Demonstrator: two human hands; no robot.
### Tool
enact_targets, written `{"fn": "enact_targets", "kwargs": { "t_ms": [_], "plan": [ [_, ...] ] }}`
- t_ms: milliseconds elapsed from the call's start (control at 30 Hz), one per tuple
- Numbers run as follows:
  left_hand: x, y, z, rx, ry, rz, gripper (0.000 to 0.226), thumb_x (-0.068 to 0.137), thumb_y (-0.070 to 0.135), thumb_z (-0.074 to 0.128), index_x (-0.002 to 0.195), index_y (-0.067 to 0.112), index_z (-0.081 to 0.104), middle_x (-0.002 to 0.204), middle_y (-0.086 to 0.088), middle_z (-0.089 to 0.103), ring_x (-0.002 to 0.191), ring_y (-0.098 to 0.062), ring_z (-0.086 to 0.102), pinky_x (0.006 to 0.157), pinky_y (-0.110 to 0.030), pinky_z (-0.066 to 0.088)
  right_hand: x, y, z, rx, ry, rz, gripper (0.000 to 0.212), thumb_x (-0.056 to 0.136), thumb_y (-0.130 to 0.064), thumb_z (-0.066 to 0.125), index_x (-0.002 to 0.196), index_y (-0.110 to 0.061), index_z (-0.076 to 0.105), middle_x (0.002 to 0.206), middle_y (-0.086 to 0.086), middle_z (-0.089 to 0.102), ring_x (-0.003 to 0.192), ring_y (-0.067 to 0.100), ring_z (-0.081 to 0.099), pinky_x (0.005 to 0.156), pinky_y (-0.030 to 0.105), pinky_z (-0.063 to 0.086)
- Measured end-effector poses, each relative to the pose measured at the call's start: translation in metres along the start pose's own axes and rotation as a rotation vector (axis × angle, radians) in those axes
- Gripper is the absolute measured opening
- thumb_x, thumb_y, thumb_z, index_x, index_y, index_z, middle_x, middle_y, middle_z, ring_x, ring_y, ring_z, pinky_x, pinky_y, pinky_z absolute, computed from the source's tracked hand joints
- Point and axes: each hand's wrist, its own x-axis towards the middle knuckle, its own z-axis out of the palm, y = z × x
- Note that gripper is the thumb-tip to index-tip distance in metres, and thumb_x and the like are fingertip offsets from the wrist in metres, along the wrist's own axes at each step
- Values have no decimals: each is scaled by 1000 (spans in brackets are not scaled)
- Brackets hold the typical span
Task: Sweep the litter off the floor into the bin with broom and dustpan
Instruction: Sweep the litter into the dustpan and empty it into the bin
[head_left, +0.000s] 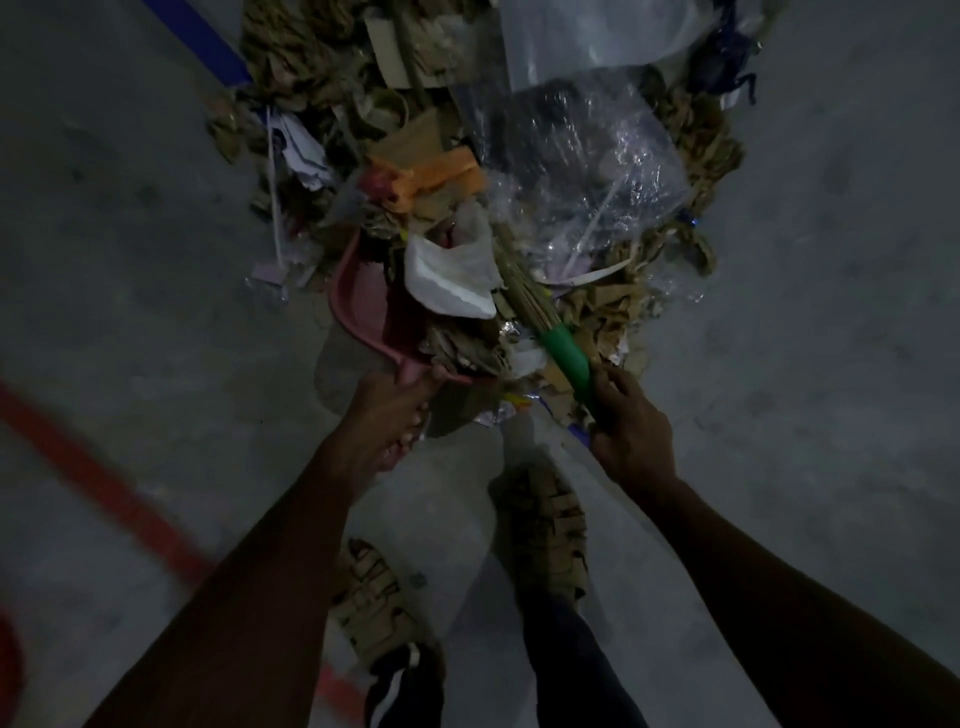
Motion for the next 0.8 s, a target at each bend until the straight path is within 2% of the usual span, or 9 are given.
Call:
{"fn": "enact_targets", "kwargs": {
  "t_ms": [67,200,300,467,600,700,800],
  "plan": [
    [-13,11,-3,27,0,5,49,89,50,71,68,9,53,47,-2,44,32,-11,35,38,-17,28,-10,-6,-15,18,24,8,84,69,-9,66,149,-18,40,150,5,43,98,35,61,61,37,56],
    [-48,31,-11,21,-22,19,49,90,48,71,67,9,53,47,-3,45,32,-12,36,39,-17,29,-34,-24,-49,34,80,-25,80,70,-17,59,148,-16,42,146,5,48,95,33,63,60,36,55],
    [-81,46,-18,6,-8,23,45,93,42,71,69,7,53,47,-4,45,30,-12,36,38,-17,29,-49,-42,-73,40,101,-47,80,69,-9,63,146,-17,44,146,5,48,93,35,64,58,39,56],
    [-158,68,-54,20,4,34,52,90,49,70,61,12,47,45,-2,45,29,-11,38,36,-17,30,-88,-81,-126,18,143,-112,74,67,-16,49,142,-14,51,143,5,52,81,36,65,52,32,50],
    [-236,95,-96,31,12,47,51,94,43,67,62,9,46,42,0,44,26,-8,38,31,-15,27,-129,-122,-179,13,142,-148,75,66,-16,50,141,-14,53,141,8,54,77,36,65,50,28,46],
    [-301,110,-129,43,-9,74,50,93,46,67,63,13,44,42,1,43,29,-9,40,37,-16,28,-167,-160,-226,7,86,-112,78,64,-17,54,141,-14,52,140,9,55,83,39,66,54,30,47],
    [-365,118,-156,14,-7,125,50,93,44,69,61,15,44,46,-2,42,30,-12,39,45,-21,29,-208,-198,-264,-10,46,-94,77,67,-15,61,143,-16,48,144,5,49,79,39,63,54,34,51]
  ]
}}
